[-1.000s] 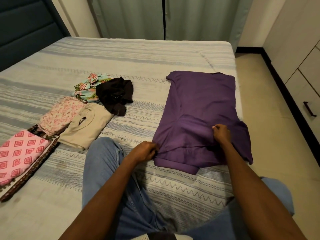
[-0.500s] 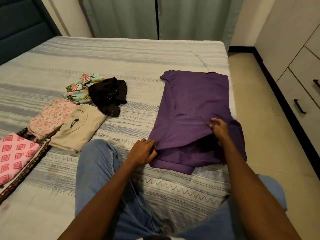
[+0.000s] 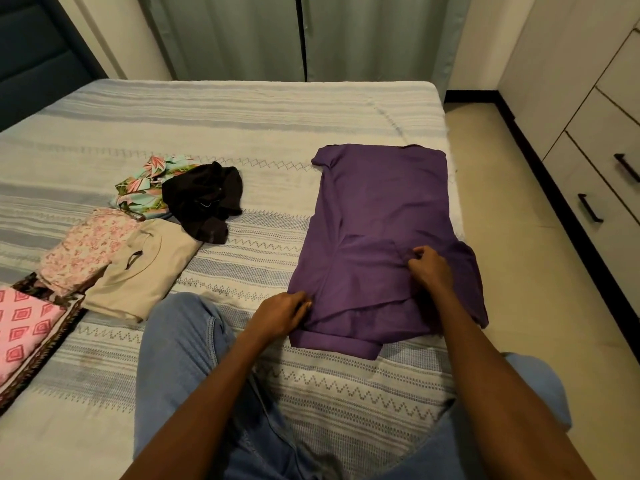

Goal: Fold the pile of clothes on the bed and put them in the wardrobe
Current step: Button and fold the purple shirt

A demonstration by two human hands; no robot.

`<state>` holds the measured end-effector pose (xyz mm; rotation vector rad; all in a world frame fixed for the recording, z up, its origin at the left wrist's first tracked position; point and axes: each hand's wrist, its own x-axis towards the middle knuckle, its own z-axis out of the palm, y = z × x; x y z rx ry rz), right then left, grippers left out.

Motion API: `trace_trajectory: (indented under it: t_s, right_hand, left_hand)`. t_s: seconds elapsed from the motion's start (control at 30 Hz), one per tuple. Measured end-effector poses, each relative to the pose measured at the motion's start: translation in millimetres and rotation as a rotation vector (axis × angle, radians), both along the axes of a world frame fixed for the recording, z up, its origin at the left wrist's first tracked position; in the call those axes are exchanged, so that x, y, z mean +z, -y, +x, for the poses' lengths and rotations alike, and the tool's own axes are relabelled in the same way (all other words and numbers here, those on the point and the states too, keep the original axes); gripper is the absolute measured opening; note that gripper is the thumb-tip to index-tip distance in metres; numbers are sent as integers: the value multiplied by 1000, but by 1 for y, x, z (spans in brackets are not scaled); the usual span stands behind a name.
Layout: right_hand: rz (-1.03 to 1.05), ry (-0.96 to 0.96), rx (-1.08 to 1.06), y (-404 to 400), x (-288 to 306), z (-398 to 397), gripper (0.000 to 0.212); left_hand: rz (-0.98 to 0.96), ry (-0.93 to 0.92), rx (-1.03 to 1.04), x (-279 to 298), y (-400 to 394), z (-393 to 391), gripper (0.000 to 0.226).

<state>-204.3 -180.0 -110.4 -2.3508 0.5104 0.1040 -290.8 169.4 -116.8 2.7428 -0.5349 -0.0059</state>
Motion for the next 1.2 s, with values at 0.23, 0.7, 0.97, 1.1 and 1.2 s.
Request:
trace_trajectory:
  t_s: [0.23,0.7,0.97,1.1,1.2]
  right_hand:
    - [83,-34,60,12,1,28,30]
    - [133,-214,333,22,12,90,16]
    - [225,-261,448,31,14,99,24]
    - [196,-259,492,28,12,104,26]
    - [207,-254,452,23,13,107,20]
  left_hand:
    - [-60,51,-91,7,51,20,30]
    - [191,177,-132,-14,202,49,55]
    - [208,166,-95,-22,245,57,39]
    - [126,164,-34,-24,250,58,17]
    - [-70,128,60,-15,246,54,13]
